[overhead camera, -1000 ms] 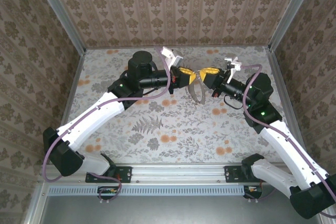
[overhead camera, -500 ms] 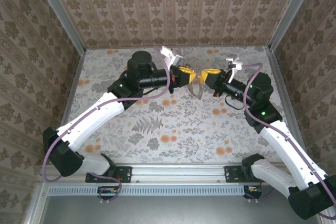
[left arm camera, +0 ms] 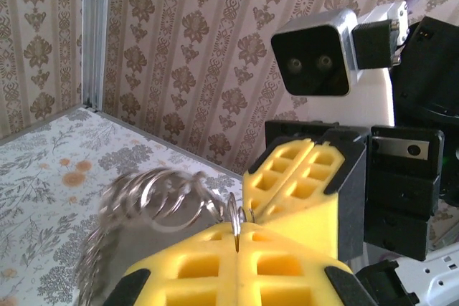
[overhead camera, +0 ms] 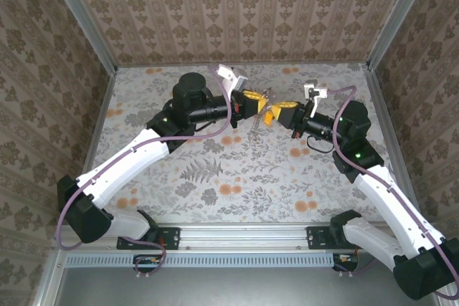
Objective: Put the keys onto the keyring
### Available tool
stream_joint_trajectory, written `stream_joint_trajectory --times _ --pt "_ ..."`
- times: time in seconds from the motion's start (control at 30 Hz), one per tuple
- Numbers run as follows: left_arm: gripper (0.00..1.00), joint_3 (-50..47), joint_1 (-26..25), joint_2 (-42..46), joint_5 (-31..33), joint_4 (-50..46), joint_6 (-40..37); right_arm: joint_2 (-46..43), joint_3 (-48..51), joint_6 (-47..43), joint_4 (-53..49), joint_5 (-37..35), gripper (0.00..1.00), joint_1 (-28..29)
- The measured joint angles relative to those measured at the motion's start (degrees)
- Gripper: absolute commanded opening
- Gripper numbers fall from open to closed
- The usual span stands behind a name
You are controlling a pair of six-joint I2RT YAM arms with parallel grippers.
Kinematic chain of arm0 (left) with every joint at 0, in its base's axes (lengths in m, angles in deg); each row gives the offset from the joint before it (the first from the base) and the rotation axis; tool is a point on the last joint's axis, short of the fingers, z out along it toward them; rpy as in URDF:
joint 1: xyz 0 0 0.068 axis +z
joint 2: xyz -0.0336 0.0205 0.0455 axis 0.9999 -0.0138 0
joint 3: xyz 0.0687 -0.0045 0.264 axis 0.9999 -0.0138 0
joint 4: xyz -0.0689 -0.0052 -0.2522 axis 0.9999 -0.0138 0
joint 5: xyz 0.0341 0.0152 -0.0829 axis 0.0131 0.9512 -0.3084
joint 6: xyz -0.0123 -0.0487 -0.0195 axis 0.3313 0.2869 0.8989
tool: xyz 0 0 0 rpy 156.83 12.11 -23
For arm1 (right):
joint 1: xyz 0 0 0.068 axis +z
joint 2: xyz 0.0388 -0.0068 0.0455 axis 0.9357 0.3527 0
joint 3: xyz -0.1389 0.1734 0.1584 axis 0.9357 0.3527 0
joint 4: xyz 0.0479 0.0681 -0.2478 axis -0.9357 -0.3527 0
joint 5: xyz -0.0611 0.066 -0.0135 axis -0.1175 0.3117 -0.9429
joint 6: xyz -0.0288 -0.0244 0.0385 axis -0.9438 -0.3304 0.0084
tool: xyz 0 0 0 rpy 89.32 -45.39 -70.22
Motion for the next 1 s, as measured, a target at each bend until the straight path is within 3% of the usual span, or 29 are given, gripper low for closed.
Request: stream_joint_trajectory --times 0.27,0.33,0.37,0.6,0.8,1.0 --pt "0.0 -0.46 -0.37 0.0 0.55 0.07 0.0 -2.05 1.38 0.02 -0.76 0.15 0.0 0.0" --pt "0.0 -0.55 -0.39 0.0 0.5 0.44 0.0 -2.56 1.38 0.11 -1.03 0.15 0.21 -0.02" --pt "0.0 -0.55 -0.44 0.0 0.59 0.52 0.0 -2.75 1.38 0.13 -1.27 0.13 0.24 -0.11" --pt "0.0 -0.55 -0.37 0.0 1.01 3.67 0.0 -4.37 1.46 1.09 -3.28 -0.72 0.26 -2.64" --pt "0.0 -0.57 -0.37 0.0 1.31 4.35 0.0 -3.74 1.46 4.42 0.2 -1.31 0.46 -3.54" --pt "0.0 -0.63 -0.37 0.0 1.81 4.72 0.0 -0.76 1.46 9.46 8.02 -1.29 0.52 -3.54"
